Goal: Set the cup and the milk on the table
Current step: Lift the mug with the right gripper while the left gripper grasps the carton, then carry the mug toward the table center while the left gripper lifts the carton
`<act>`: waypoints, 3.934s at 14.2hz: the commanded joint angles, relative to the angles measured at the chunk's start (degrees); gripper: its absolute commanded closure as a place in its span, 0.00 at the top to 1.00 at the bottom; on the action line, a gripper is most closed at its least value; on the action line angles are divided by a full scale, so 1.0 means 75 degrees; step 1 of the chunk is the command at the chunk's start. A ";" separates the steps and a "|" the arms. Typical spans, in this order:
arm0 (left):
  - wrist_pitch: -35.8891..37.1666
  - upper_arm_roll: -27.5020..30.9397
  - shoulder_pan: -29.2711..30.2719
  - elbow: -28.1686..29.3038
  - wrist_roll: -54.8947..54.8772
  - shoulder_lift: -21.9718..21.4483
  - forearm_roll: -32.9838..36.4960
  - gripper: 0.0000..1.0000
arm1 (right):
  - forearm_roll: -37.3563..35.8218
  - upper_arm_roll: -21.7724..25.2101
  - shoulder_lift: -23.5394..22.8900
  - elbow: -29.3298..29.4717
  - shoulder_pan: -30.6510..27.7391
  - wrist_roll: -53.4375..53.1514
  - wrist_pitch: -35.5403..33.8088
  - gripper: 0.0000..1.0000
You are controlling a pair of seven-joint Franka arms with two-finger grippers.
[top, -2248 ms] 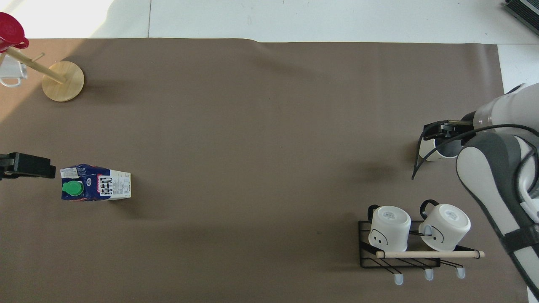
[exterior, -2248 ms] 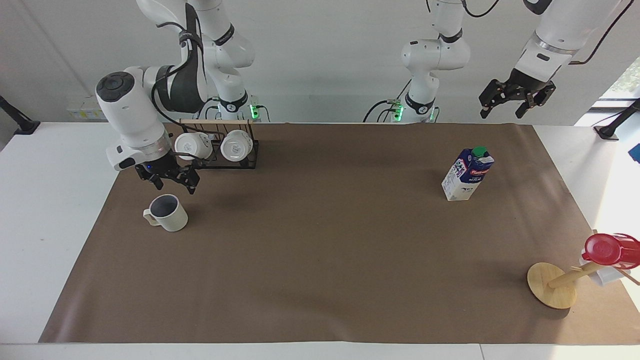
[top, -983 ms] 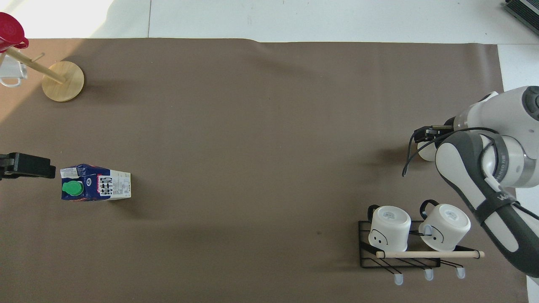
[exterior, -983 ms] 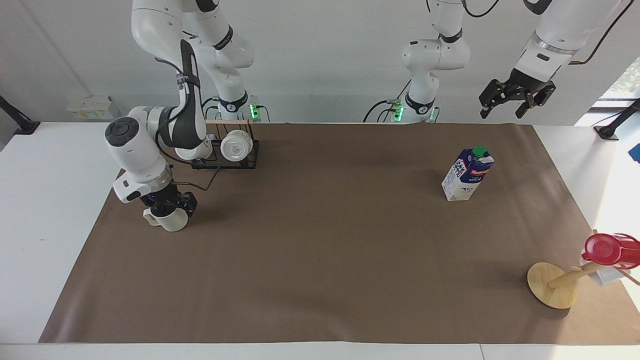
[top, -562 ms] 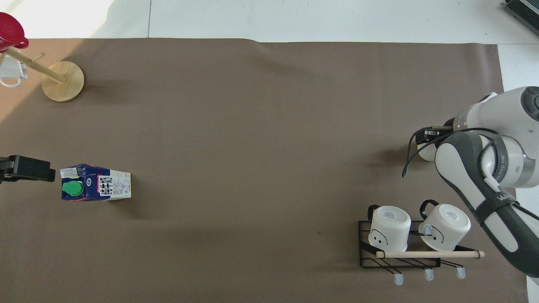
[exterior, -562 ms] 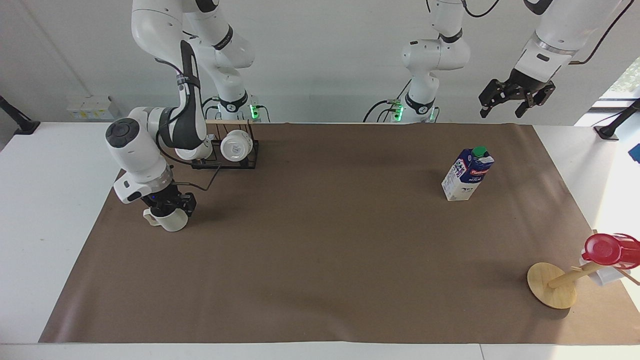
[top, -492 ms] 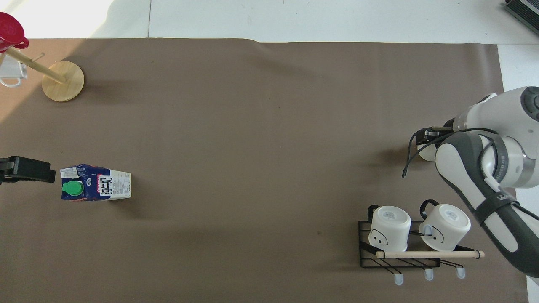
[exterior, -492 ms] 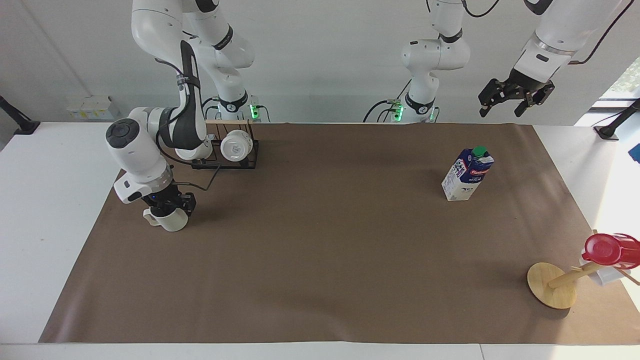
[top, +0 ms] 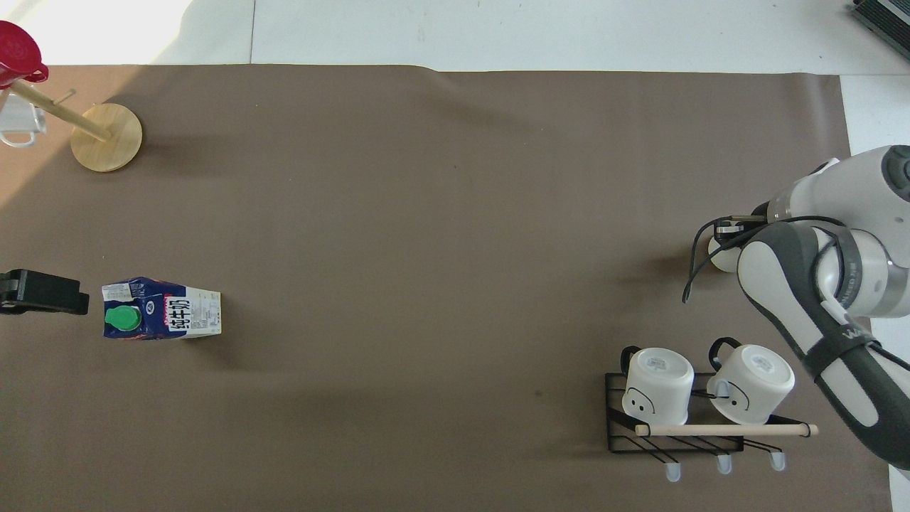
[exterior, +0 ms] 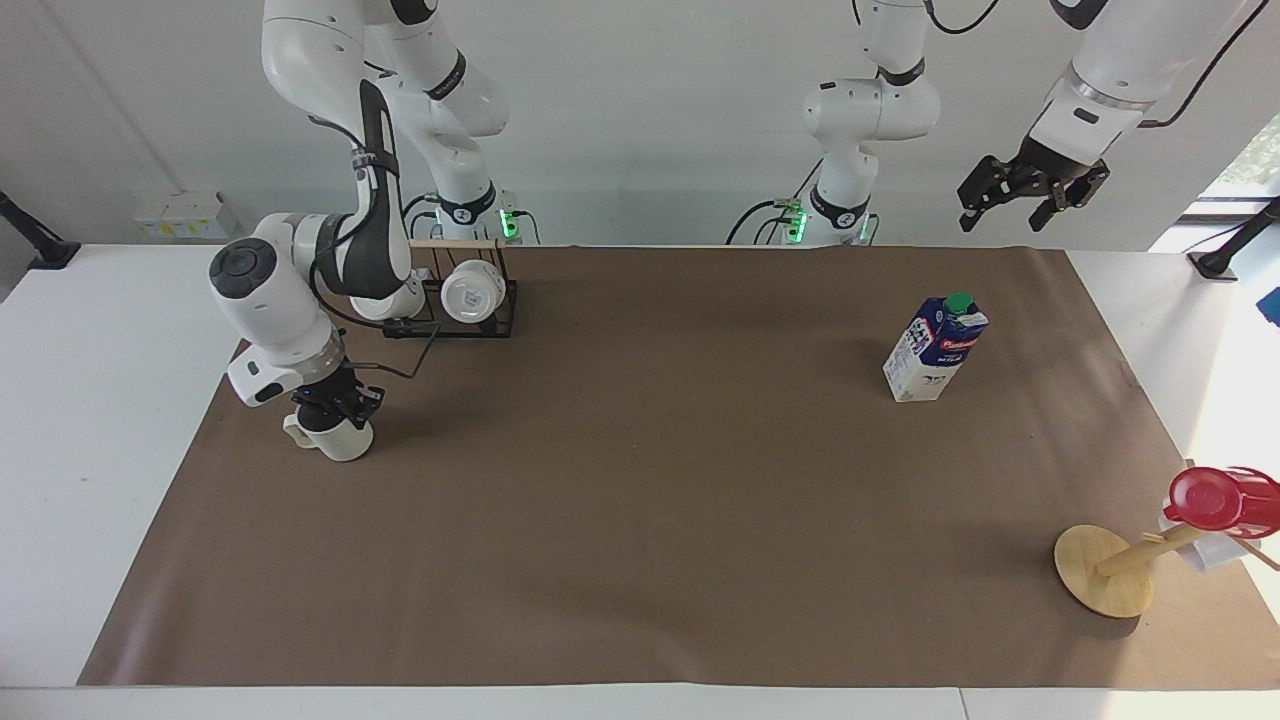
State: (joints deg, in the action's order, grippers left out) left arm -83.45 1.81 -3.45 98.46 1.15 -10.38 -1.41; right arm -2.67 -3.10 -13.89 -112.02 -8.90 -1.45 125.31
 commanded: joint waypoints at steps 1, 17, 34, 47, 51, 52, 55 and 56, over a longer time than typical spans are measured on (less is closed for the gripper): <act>-0.0227 -0.0031 0.0155 0.0745 -0.0141 -0.0560 0.0071 1.00 | -0.0077 -0.0056 0.0258 0.0333 -0.0090 0.0252 -0.0545 0.00; -0.3848 -0.0008 0.0354 0.3828 -0.0833 -0.0855 0.0083 1.00 | -0.0195 -0.0150 -0.0151 0.1717 0.3400 -0.4071 -0.1169 0.00; -0.4729 -0.0008 0.0319 0.4322 -0.0961 -0.0691 0.0095 0.82 | 0.0087 -0.0162 -0.0796 0.1612 0.5042 -0.5842 -0.0853 0.00; -0.4659 -0.0008 0.0331 0.4299 -0.1219 -0.0691 0.0095 0.55 | 0.0333 -0.0326 -0.0901 0.1459 0.5359 -0.6463 -0.0255 0.00; -0.4623 -0.0008 0.0307 0.4252 -0.1208 -0.0679 0.0095 0.52 | 0.0356 -0.0326 -0.1100 0.1460 0.5406 -0.6614 0.0026 0.05; -0.4600 -0.0008 0.0319 0.4240 -0.1208 -0.0679 0.0083 0.52 | 0.0345 -0.0326 -0.1100 0.1460 0.5417 -0.6650 0.0026 0.27; -0.4542 -0.0008 0.0331 0.4088 -0.1149 -0.0691 0.0083 0.47 | 0.0345 -0.0326 -0.1100 0.1518 0.5511 -0.6686 0.0015 0.92; -0.4425 -0.0008 0.0331 0.3983 -0.1137 -0.0691 0.0083 0.46 | 0.0333 -0.0326 -0.1089 0.1518 0.5523 -0.6709 0.0015 1.00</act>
State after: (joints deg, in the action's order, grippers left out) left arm -117.59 2.10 -1.75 129.59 -7.14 -15.19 -1.38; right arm -0.89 -5.41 -22.32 -100.56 32.06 -50.16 124.45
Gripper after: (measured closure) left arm 0.520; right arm 0.678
